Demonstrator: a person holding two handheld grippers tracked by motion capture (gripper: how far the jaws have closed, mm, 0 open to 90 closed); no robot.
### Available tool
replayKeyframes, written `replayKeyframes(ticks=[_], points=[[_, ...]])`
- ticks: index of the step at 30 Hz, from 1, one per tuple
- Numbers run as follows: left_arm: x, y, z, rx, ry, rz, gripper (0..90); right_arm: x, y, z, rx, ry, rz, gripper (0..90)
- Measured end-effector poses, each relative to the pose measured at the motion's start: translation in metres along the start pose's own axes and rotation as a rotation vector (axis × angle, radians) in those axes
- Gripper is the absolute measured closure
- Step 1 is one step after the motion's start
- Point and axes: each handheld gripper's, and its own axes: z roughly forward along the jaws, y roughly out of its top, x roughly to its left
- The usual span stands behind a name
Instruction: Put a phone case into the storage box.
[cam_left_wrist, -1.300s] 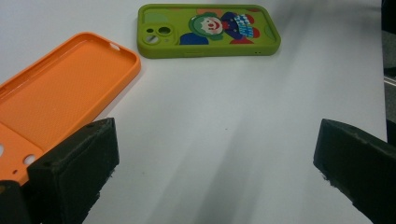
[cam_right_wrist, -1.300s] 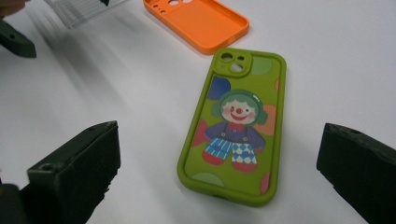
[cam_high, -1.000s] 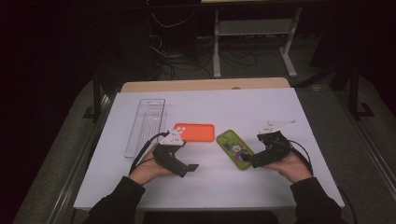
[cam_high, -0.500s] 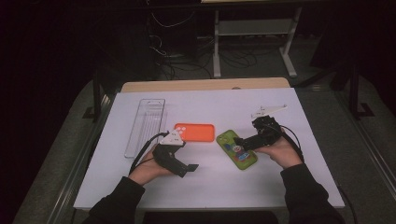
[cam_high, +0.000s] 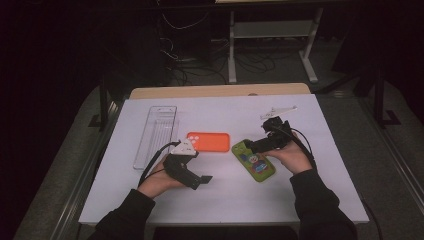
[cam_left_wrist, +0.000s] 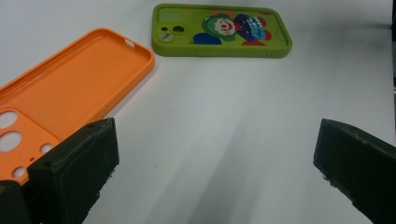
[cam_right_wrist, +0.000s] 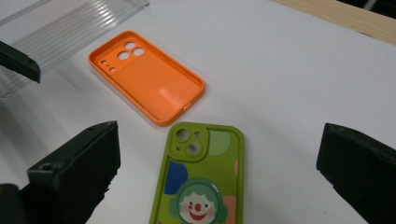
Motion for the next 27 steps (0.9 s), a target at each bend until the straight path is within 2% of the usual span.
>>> replayKeyframes(ticks=[3, 6, 14, 16, 22, 27], points=[[0.000, 0.000, 0.000, 0.000, 0.001, -0.002, 0.0, -0.001, -0.001, 0.001, 0.011, -0.026, -0.002, 0.0], [0.000, 0.000, 0.001, 0.007, -0.001, -0.006, 0.0, -0.001, -0.002, 0.002, 0.021, -0.052, 0.021, 0.0], [0.000, 0.000, 0.001, 0.010, -0.002, -0.008, 0.0, -0.001, -0.006, 0.004, 0.048, -0.063, 0.034, 0.0], [0.001, 0.000, 0.000, 0.020, -0.002, 0.003, 0.0, 0.000, -0.008, 0.006, 0.051, -0.062, 0.041, 0.0], [0.001, 0.000, 0.000, 0.021, -0.002, 0.001, 0.0, 0.001, -0.014, 0.011, 0.092, -0.060, 0.044, 0.0], [0.001, 0.000, 0.000, 0.021, -0.001, 0.002, 0.0, 0.004, -0.018, 0.015, 0.103, -0.059, 0.040, 0.0]])
